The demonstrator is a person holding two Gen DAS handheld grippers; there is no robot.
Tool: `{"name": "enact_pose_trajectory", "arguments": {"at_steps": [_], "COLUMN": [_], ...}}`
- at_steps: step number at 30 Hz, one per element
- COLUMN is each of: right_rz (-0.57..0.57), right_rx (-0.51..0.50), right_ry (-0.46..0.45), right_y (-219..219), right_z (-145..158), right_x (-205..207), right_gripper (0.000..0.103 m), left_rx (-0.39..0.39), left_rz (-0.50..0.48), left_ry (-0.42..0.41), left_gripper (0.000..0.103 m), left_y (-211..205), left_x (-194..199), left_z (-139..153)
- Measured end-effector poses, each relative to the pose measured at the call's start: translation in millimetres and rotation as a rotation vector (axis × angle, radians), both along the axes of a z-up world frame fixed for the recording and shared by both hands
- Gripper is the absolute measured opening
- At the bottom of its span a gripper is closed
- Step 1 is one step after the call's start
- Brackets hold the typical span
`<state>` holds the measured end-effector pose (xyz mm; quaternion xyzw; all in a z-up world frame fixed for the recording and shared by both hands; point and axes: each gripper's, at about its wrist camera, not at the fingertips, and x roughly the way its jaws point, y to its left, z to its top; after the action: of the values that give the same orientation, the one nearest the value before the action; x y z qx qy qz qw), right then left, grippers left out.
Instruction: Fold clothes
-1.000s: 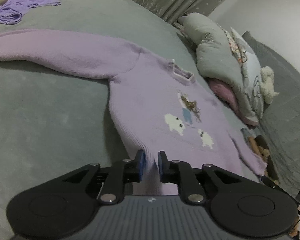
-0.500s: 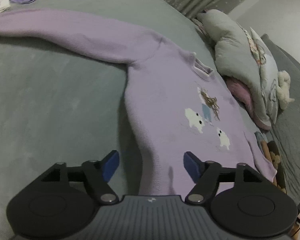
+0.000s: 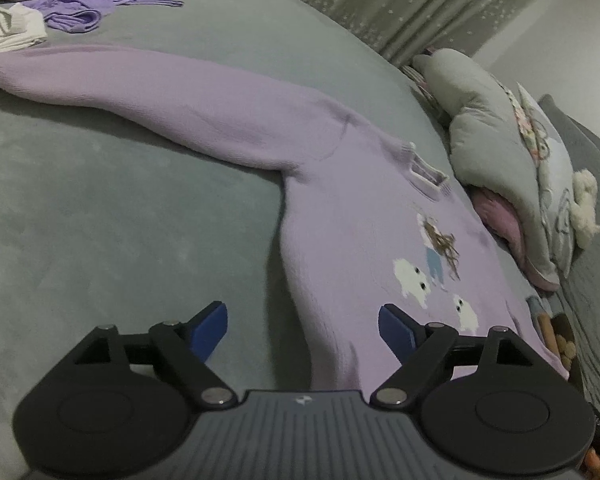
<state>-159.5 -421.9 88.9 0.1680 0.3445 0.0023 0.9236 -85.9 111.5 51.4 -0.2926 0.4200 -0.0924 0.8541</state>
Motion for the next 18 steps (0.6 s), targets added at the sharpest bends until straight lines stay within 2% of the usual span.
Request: {"name": "enact_pose_trajectory", "arguments": {"at_steps": [8,11,14,16,18], "right_rz": [-0.206,-0.263,-0.373,-0.450,-0.479], "right_rx": [0.111,0.218,0.299,0.332,0.308], "right_ry": [0.040,0.077,0.107,0.107,0.091], "right_y": [-44,-67,-87,-98,-100], "right_z": [3,-10,-28,-42,-47], "right_x": [39,60,74,84,91], "right_gripper": [0.103,0.103,0.103,0.103,0.103], "left_rx": [-0.018,-0.026,-0.048,-0.059,-0.057], "left_rz": [0.118,0.172,0.224,0.234,0.239], "left_ry": [0.016,0.016,0.031,0.038,0.044], "left_gripper": [0.082,0.083,0.083,0.083,0.083], "left_y": [22,32,40,40,37], "left_x": [34,48,60,63,68], "left_z": [-2,-3,-8,-11,-15]}}
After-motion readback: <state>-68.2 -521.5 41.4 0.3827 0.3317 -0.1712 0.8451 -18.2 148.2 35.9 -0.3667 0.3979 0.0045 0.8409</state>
